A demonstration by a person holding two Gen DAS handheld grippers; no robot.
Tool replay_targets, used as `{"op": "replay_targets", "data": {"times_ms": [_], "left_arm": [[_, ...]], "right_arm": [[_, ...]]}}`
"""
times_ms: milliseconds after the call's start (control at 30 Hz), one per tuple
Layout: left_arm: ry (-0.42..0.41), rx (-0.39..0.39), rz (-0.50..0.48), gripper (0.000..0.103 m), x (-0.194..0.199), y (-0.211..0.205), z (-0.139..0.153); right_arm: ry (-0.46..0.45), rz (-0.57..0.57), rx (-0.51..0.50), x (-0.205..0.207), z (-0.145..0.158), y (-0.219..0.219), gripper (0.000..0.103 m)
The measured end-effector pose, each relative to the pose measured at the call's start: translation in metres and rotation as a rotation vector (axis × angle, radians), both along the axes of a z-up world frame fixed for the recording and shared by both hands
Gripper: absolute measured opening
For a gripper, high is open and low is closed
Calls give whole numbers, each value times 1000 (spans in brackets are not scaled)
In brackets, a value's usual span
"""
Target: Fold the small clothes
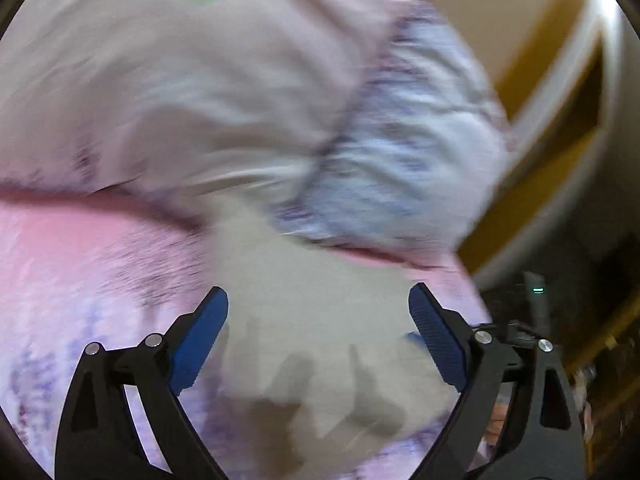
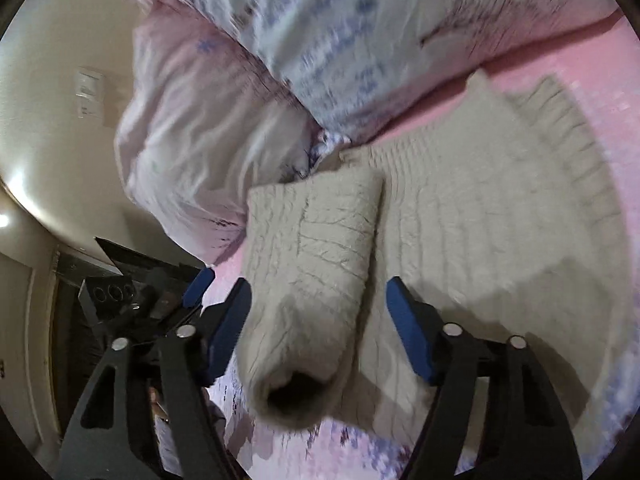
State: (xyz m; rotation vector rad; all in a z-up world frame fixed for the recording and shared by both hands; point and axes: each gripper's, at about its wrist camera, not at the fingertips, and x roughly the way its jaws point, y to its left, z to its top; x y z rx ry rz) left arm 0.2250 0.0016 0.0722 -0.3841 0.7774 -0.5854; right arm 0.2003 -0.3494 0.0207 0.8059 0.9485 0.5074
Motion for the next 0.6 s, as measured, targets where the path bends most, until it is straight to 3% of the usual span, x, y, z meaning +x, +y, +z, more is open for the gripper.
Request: {"op": "replay_targets", "data": {"times_ms": [67, 167, 233, 433, 500, 600], "left_arm": [[89, 50, 23, 91, 9, 3, -21], [179, 58, -8, 86, 13, 2, -46], [207, 35, -50, 75, 12, -7, -54], [193, 74, -59, 74, 3, -19, -59], [198, 73, -49, 74, 6, -20, -58], [212, 59, -35, 80, 11, -27, -55]], "right_arm": [[29, 12, -18, 9, -6, 10, 60], [37, 22, -43, 10, -10, 19, 49], [39, 33, -48, 10, -9, 24, 48], [40, 61, -37, 20, -13, 34, 44], [34, 48, -70, 24, -16, 39, 22], [-37, 32, -129, 19, -5, 42, 16]]}}
